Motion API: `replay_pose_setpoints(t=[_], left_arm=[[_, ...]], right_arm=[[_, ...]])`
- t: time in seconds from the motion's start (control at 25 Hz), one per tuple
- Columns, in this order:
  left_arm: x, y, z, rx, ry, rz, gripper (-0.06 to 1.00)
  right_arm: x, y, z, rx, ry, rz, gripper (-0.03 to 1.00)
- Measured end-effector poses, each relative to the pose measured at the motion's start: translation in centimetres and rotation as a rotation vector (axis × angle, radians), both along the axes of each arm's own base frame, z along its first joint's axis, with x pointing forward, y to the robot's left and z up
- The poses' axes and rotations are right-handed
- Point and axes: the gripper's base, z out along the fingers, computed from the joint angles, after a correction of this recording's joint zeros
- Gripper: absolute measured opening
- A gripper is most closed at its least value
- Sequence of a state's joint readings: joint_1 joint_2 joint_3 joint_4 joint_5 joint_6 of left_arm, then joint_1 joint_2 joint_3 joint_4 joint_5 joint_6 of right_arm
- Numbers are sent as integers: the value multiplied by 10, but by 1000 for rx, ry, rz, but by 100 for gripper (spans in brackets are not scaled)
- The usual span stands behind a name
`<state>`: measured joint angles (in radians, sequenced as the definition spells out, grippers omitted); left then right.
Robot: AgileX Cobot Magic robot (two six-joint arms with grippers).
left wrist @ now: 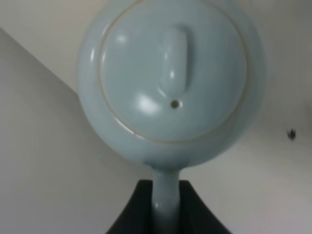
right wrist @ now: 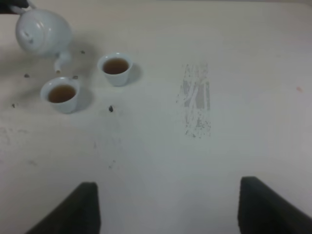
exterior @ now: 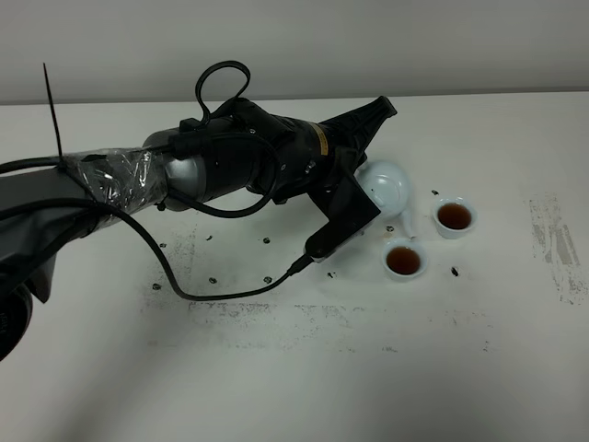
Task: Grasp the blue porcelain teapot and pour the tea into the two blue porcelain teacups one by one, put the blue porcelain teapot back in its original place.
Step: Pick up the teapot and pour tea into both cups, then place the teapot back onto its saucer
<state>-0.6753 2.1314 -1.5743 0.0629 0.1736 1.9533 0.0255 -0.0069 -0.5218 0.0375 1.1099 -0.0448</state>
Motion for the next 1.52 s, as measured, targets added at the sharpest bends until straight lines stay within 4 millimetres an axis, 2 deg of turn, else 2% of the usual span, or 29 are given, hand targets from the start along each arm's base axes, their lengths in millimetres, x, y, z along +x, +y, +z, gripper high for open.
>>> replay_pose_setpoints(t=[0.2,0.36,0.6,0.72,0.88,1.0,1.24,1.52], left_arm=[[-2,-2,1,-91,69,64,6],[-5,-2,16,-247,160,203,6],[-15,6,60,-609,393,562,6],[-22,13,67,-681,533,758,6],[-28,22,58,-687,667,1019,6],[-26,26,48,-693,715,1135,6],[-19,30,27,-690,752,1226,6],[-12,30,-10,-653,824,1313,6]], right_arm=[[0,0,0,0,0,0,57],[0,0,0,0,0,0,57],[0,0,0,0,0,0,57],[0,0,0,0,0,0,57],[0,0,0,0,0,0,57],[0,0,0,0,0,0,57],[0,0,0,0,0,0,57],[0,0,0,1,0,0,57]])
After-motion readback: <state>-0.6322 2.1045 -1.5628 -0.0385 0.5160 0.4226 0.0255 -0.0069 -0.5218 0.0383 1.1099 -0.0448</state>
